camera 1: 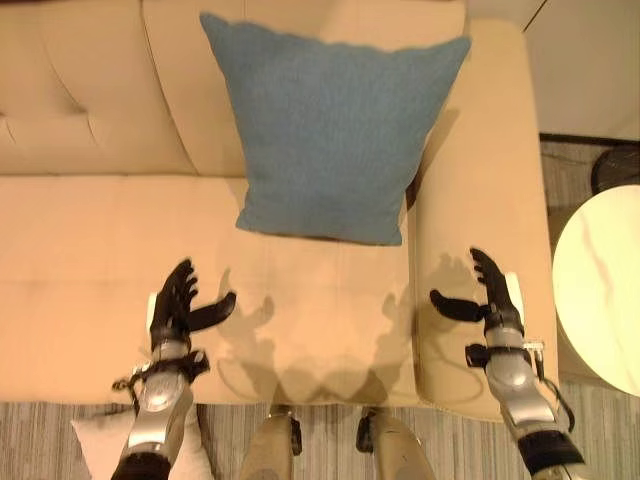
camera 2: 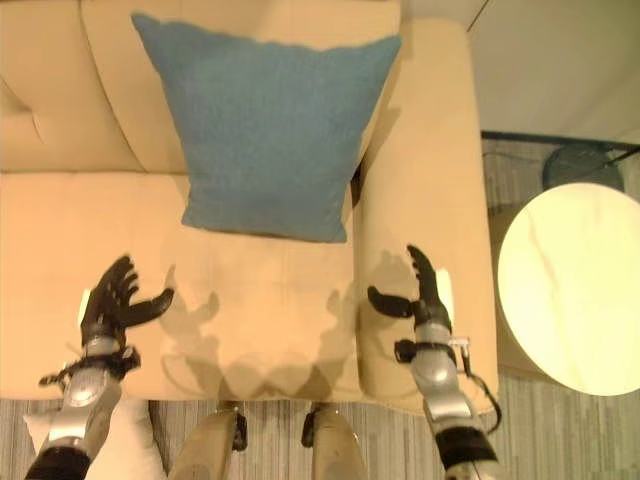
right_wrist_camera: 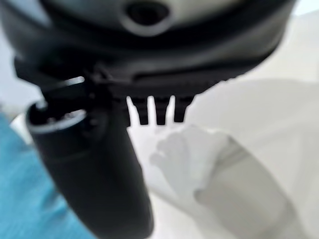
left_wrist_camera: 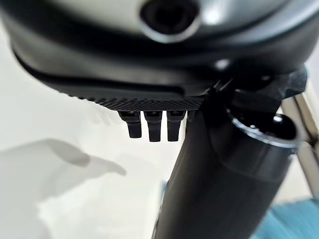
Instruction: Pick up all the scattered cushions and arrange them neatly on the sofa.
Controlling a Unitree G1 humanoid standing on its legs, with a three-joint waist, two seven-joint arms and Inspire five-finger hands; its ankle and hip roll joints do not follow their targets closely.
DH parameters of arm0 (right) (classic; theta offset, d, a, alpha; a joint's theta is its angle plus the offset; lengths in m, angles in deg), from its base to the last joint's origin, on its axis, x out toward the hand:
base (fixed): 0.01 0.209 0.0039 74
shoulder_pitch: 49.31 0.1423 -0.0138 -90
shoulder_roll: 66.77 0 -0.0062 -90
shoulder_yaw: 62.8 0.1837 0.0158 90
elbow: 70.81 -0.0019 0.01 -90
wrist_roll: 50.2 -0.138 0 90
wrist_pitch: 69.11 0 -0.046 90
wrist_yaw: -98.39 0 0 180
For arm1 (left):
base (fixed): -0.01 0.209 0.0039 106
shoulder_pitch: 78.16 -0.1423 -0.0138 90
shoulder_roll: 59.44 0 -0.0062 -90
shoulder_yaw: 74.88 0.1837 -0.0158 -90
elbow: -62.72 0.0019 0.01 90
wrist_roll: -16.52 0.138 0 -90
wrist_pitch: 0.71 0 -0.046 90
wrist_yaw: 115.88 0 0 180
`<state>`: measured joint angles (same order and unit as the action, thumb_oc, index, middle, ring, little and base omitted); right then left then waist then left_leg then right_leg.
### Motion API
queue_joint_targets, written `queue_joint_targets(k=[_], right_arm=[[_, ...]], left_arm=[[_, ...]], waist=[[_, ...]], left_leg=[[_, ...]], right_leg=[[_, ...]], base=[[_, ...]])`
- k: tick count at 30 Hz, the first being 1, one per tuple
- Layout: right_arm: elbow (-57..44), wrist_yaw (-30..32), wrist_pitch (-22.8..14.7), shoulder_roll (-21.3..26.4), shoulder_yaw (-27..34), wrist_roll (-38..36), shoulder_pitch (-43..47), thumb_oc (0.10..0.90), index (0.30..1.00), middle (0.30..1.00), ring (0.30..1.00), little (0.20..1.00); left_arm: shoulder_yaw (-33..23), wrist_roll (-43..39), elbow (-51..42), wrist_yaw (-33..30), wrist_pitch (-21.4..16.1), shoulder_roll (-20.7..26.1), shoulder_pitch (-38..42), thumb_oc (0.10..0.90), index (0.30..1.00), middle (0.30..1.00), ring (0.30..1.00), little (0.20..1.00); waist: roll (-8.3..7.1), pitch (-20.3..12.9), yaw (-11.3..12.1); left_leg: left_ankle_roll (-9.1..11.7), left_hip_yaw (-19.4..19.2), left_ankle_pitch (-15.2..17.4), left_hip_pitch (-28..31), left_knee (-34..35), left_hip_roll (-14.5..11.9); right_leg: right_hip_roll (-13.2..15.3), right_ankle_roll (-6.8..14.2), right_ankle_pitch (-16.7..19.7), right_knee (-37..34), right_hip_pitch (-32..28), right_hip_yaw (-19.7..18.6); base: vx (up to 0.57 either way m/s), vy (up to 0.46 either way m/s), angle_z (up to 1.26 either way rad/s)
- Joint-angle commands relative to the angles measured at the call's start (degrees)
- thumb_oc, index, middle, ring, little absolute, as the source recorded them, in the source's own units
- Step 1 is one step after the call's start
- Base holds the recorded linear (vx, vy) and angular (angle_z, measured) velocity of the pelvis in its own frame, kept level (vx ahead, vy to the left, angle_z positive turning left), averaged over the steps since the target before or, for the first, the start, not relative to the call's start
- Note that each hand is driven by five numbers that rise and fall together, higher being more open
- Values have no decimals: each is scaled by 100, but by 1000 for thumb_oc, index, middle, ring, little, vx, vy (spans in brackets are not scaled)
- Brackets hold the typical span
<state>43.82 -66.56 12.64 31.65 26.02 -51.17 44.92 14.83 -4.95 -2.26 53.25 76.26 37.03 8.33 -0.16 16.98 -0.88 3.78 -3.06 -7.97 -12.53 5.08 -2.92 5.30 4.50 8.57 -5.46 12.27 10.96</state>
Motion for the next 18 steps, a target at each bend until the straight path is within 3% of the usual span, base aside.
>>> queue_joint_targets(k=[1,7,12,14,15,16,18], right_arm=[[243,-325,-384,69,-97,-116,-87,800,900,900,900,900],[299,-505,-354,-3,-126,-62,-449,800,900,900,900,900],[941,-498,-316,-92,-295,134,-623,800,900,900,900,900],[1210,-507,-286,-119,-383,85,-517,800,900,900,900,900],[1212,-507,-287,-120,-382,85,-512,800,900,900,900,900],[1418,-518,-257,-93,-504,158,-456,800,900,900,900,900],[1567,-588,-207,-111,-577,206,-460,800,900,900,900,900]], left_arm=[[116,629,647,351,-38,-60,48,800,900,900,900,900],[234,1100,1345,437,106,-194,-290,800,900,900,900,900],[286,1264,2617,380,252,-557,-264,800,900,900,900,900],[338,1318,2849,361,260,-569,-111,800,900,900,900,900],[337,1318,2851,361,259,-568,-106,800,900,900,900,900],[358,1435,3030,388,283,-593,-60,800,900,900,900,900],[335,1443,3170,397,297,-628,-45,800,900,900,900,900]], waist=[[-88,-1153,-5],[-58,-1141,-22],[-129,-972,-1],[-273,-812,5],[-275,-826,-4],[-383,-791,0],[-421,-805,-40]], left_leg=[[201,-314,404,316,-8,-222],[226,-350,455,758,-8,-283],[257,-212,290,988,-214,-334],[205,-227,717,725,-921,-268],[201,-219,710,693,-931,-263],[127,-140,1199,709,-1543,-117],[92,-93,1399,811,-1941,-42]], right_leg=[[7,315,-821,46,-472,293],[-97,236,-979,46,-999,341],[-231,92,-1229,46,-1406,333],[-99,53,-1134,46,-1323,370],[-95,55,-1125,46,-1300,377],[9,37,-1023,46,-1248,366],[52,24,-933,46,-1201,364]], base=[[60,-39,-7],[-1,-39,-1],[-70,-80,24],[-238,-60,24],[-241,-31,21],[-192,-2,21],[-144,21,2]])
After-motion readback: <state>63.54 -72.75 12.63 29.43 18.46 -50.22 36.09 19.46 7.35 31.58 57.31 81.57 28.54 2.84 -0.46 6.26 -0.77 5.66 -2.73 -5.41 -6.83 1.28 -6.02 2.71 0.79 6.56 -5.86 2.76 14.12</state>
